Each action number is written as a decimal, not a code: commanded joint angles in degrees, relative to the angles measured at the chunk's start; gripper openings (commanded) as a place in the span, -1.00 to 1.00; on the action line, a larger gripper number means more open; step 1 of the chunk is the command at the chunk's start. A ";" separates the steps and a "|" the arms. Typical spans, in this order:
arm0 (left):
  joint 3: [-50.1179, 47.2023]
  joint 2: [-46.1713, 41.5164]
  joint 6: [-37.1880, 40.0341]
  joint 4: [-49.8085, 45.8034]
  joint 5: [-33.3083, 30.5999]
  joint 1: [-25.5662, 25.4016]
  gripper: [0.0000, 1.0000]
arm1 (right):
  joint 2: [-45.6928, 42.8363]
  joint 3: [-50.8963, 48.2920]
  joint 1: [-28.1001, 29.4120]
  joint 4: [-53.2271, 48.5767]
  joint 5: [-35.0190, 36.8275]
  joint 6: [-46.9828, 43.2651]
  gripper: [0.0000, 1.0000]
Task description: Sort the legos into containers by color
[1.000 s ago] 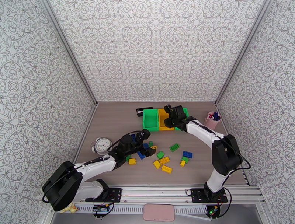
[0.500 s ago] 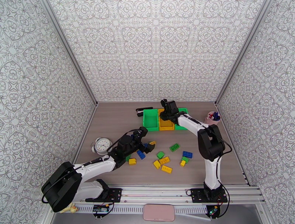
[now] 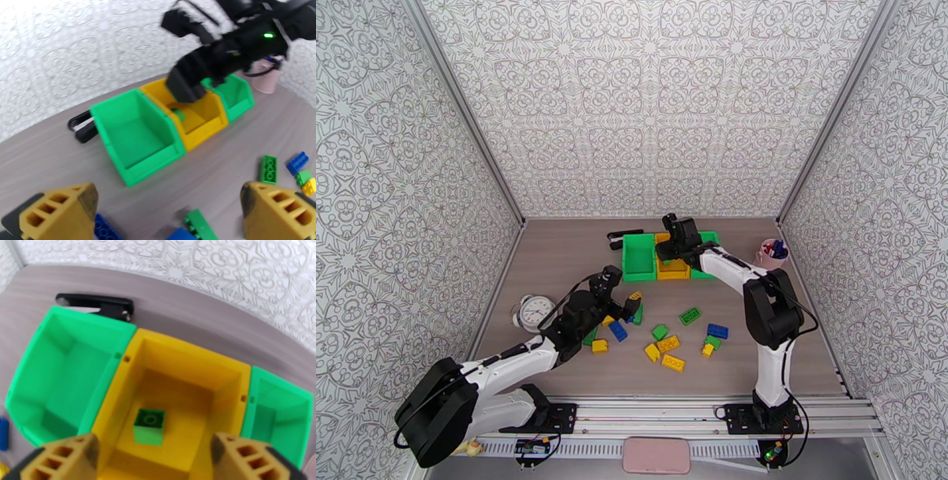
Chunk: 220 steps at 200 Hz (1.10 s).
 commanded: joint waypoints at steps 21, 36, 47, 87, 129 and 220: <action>6.74 -0.77 -15.75 -21.87 -13.88 3.27 1.00 | -10.61 -11.17 -0.23 10.04 -15.05 -5.47 0.90; 10.38 1.33 -21.41 -28.64 -12.35 5.75 0.99 | -13.24 -13.80 -0.23 10.27 -21.61 -7.22 0.91; 14.01 3.70 -26.69 -35.20 -12.45 7.56 0.99 | -14.36 -14.91 -0.14 10.17 -25.35 -7.93 0.92; 25.40 14.65 -34.05 -49.43 -10.76 11.57 0.99 | -16.57 -16.03 0.38 7.10 -31.12 -10.58 0.95; 36.61 28.12 -33.67 -57.62 -4.39 14.35 0.96 | -17.51 -16.61 1.05 5.35 -30.72 -11.43 0.97; 43.83 40.94 -35.13 -63.43 -0.41 14.92 0.44 | -17.53 -17.19 1.23 3.68 -28.90 -11.34 0.98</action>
